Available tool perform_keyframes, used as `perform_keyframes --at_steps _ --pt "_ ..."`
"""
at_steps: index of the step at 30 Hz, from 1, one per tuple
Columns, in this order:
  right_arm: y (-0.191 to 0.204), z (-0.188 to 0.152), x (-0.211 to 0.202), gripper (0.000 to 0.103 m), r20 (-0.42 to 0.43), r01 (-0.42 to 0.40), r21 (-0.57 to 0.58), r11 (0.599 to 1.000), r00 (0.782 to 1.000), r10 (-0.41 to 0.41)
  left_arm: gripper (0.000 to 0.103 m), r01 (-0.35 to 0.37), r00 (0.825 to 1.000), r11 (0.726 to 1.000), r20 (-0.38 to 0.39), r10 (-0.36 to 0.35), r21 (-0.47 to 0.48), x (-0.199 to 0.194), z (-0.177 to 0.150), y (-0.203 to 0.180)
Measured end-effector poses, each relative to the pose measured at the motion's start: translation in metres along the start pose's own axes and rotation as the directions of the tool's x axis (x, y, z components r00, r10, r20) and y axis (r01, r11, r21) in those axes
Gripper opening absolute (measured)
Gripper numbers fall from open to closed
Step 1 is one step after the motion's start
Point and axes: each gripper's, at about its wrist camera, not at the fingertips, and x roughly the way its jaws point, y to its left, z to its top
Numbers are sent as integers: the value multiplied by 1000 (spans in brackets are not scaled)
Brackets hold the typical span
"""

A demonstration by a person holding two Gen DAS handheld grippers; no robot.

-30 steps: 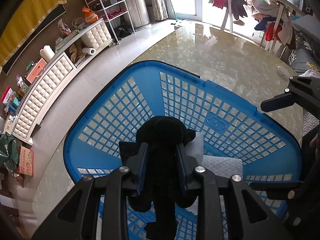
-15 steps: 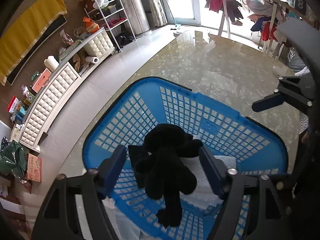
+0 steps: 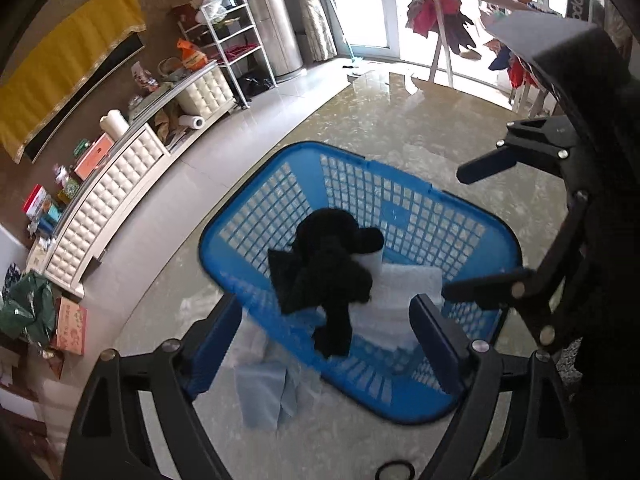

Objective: Organize soft objects
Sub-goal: 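Lower the black plush toy into the basket and open the left tool, then move the right tool to the black rubber ring and grasp it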

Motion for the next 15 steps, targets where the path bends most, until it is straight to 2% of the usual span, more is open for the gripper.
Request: perform_keyframes --at_steps 3,5,15 --pt "15 3 -4 102 17 -9 -33 999 1000 10 92 -33 999 999 15 33 -4 -14 -19 4" --pt "26 5 -6 103 26 -17 -60 998 999 19 103 -45 999 999 26 45 -20 -23 -34 8" --pt "86 10 -6 103 58 -65 -214 975 995 80 103 -64 997 982 27 70 -180 -43 -110 33"
